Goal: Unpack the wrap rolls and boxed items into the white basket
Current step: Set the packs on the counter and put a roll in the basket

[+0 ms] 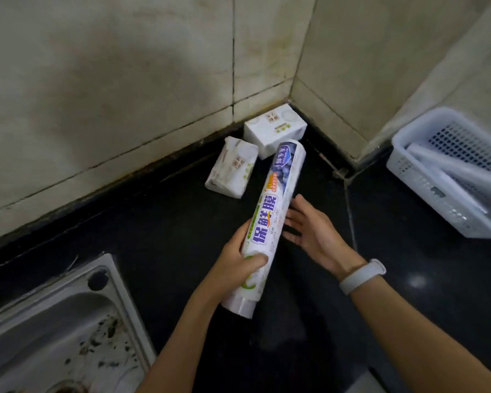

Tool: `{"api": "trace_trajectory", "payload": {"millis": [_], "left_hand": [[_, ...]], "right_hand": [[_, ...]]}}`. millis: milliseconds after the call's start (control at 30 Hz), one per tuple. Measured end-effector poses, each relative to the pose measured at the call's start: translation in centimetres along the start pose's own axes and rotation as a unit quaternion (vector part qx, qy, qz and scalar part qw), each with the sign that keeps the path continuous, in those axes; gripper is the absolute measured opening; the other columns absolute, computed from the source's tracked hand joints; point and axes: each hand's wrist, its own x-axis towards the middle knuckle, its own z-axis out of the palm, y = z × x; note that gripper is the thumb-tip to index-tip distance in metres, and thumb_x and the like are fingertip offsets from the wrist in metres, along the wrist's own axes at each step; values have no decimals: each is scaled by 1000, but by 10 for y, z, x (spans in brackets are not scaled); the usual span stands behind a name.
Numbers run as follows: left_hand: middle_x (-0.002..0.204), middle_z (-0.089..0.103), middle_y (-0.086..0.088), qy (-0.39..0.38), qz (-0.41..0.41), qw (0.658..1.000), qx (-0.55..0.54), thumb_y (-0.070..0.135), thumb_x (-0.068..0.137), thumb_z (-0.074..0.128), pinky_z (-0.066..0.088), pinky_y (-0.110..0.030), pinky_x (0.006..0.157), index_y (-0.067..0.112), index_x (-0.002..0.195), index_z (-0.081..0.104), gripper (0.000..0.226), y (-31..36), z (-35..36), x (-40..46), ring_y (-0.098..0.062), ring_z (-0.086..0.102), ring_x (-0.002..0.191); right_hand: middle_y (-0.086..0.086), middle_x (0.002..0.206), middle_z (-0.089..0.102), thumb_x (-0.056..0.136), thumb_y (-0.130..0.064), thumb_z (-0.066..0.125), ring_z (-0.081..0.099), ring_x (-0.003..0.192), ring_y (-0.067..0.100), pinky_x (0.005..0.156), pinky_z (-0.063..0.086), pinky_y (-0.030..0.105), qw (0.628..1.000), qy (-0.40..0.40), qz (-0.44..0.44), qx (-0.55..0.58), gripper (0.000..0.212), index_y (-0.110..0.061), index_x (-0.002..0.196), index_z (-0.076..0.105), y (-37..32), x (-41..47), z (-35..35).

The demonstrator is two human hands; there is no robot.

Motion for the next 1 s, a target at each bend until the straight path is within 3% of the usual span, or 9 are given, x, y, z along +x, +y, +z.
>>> {"api": "trace_trajectory", "payload": {"millis": [133, 267, 433, 567, 633, 700, 833, 933, 1000], "left_hand": [[109, 62, 18, -86, -17, 994, 68, 16, 70, 62, 48, -11, 76, 34, 133, 40, 68, -11, 53, -14, 6, 61, 94], [102, 63, 13, -72, -13, 982, 176, 34, 77, 67, 52, -23, 80, 30, 123, 48, 50, -6, 118, -25, -3, 62, 91], [108, 70, 5, -126, 58, 956, 259, 41, 81, 60, 51, -31, 87, 33, 124, 51, 44, 0, 202, -33, -14, 64, 98], [58, 52, 3, -72, 70, 971, 216, 25, 88, 56, 41, -28, 59, 4, 83, 64, 23, 1, 266, -32, -4, 44, 53], [55, 47, 5, -16, 64, 977, 201, 20, 89, 53, 42, -30, 59, 0, 80, 63, 24, 7, 290, -27, -7, 42, 53], [67, 58, 1, 33, 84, 973, 210, 23, 91, 51, 49, -35, 69, 4, 86, 63, 23, 18, 303, -20, -17, 54, 66], [102, 69, -7, 20, 88, 939, 333, 33, 90, 51, 52, -40, 81, 15, 105, 61, 25, 28, 303, 2, -25, 62, 92], [134, 51, -9, -93, 14, 895, 437, 38, 84, 60, 43, -41, 99, 21, 134, 42, 56, 24, 298, 23, -26, 51, 119], [145, 36, -11, -90, 10, 889, 449, 42, 82, 62, 35, -46, 108, 21, 141, 29, 71, 27, 300, 34, -27, 39, 131]], "right_hand": [[6, 94, 67, 92, -17, 48, 63, 88, 18, 80, 52, 32, 995, 71, 6, 69, 15, -11, 100, 59, 29, -43, -41], [8, 89, 69, 92, -12, 49, 67, 78, 17, 61, 59, 26, 979, 132, -3, 158, 14, -7, 99, 60, 52, -87, -91], [18, 109, 60, 82, -30, 57, 59, 100, 28, 87, 50, 40, 959, 156, -49, 232, 46, -3, 120, 52, 65, -137, -167], [16, 114, 65, 79, -40, 62, 62, 106, 31, 90, 52, 42, 937, 150, -77, 307, 55, -6, 121, 54, 79, -172, -224], [16, 105, 68, 84, -34, 59, 64, 98, 31, 86, 52, 41, 931, 193, -71, 301, 44, -3, 115, 55, 86, -188, -251], [14, 89, 64, 83, -27, 60, 62, 82, 27, 79, 54, 40, 929, 249, -68, 264, 32, -6, 107, 54, 93, -202, -274], [14, 103, 59, 83, -31, 64, 58, 93, 29, 92, 50, 49, 932, 300, -58, 194, 46, -9, 121, 48, 95, -219, -304], [15, 109, 58, 83, -30, 63, 58, 96, 30, 95, 48, 51, 935, 302, -68, 175, 46, -12, 122, 46, 85, -219, -317], [13, 111, 57, 85, -24, 61, 58, 97, 27, 96, 48, 50, 938, 302, -79, 151, 45, -12, 125, 44, 73, -214, -323]]}}
